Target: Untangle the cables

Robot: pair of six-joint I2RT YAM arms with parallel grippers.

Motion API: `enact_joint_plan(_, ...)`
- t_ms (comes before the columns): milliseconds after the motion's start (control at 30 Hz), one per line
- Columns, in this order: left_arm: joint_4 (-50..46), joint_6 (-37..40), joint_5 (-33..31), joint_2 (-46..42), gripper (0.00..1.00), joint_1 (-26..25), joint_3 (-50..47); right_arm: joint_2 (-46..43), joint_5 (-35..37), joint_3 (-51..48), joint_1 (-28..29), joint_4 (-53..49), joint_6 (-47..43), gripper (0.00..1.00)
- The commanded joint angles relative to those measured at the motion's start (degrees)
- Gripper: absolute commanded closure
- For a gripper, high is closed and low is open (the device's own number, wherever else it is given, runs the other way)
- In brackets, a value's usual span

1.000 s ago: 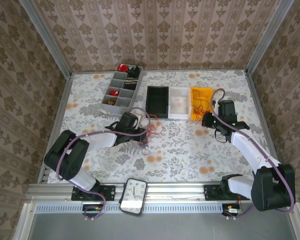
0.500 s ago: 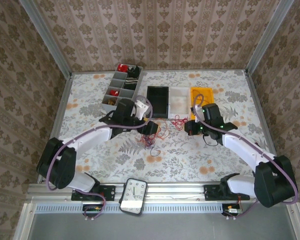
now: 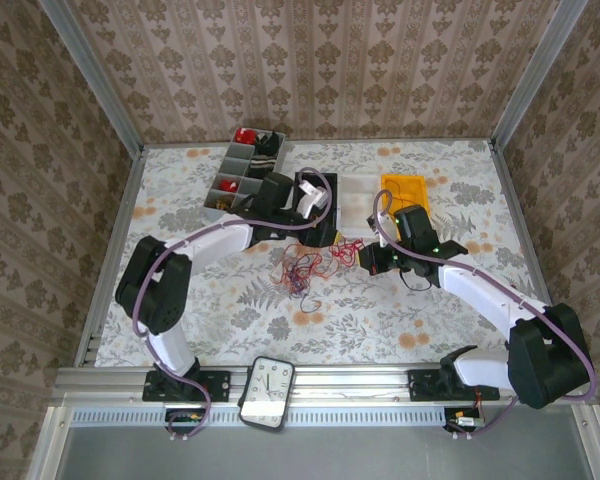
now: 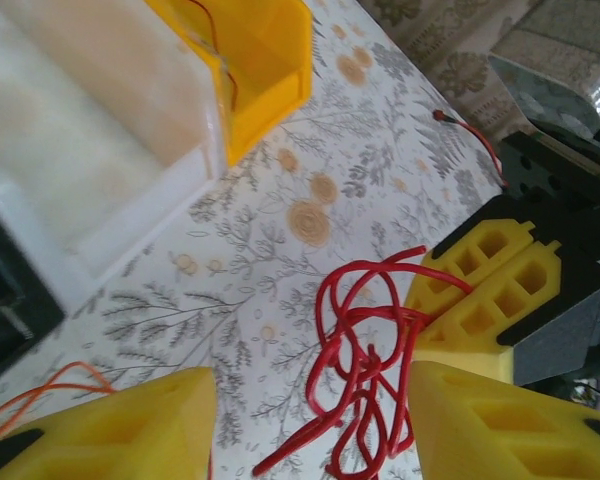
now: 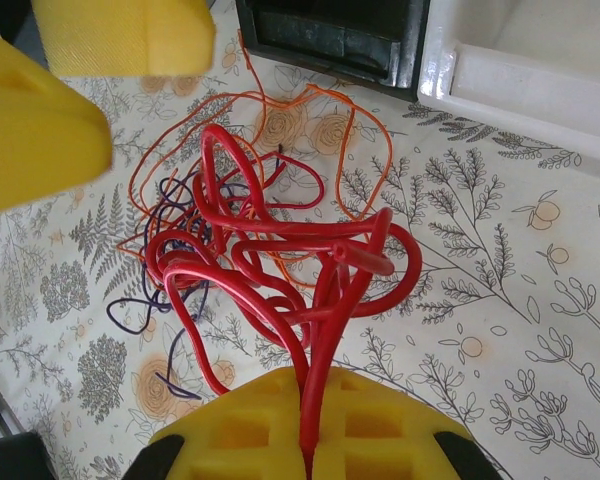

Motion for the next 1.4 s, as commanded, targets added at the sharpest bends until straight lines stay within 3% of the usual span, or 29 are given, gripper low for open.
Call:
enact_joint_plan(0, -0.56, 1.40, 4.51, 1.30, 0.51, -0.62, 2.86, 0.04, -1.75, 1.73, 0.43, -1.19, -1.11, 1.00)
enact_joint_plan(467, -3.61, 3.43, 4.50, 5.76, 0.62, -1.70, 4.22, -0.14, -1.02, 1.74, 0.38, -0.76, -0.41, 1.00)
enact_joint_plan(700, -1.57, 1.96, 0.71, 6.87, 1.00, -1.53, 4.83, -0.09, -0.05, 1.73, 0.38, -1.18, -0.22, 1.00)
enact_joint_plan(800, -0.33, 0.20, -4.92, 6.15, 1.00, -1.05, 3.72, -0.33, 2.96, 1.58, 0.38, -1.80, 0.26, 1.00)
enact_joint_plan(933, 5.11, -7.39, -15.52, 3.01, 1.00, 0.98, -1.57, -1.73, 15.49, -0.54, -1.04, -2.26, 4.75, 1.00)
enact_joint_plan(1033, 11.02, -11.91, -20.17, -1.49, 1.00, 2.95, -8.15, -4.20, 23.18, -3.88, -5.68, -2.49, 11.22, 1.00)
enact_joint_plan(1200, 15.68, -12.59, -19.24, -7.60, 1.00, 3.99, -14.18, -11.04, 23.40, -10.07, -16.03, -0.44, 19.34, 1.00)
enact_joint_plan(1367, 18.27, -13.37, -15.75, -9.94, 1.00, 4.42, -16.00, -14.79, 22.83, -10.97, -19.97, 0.07, 19.81, 1.00)
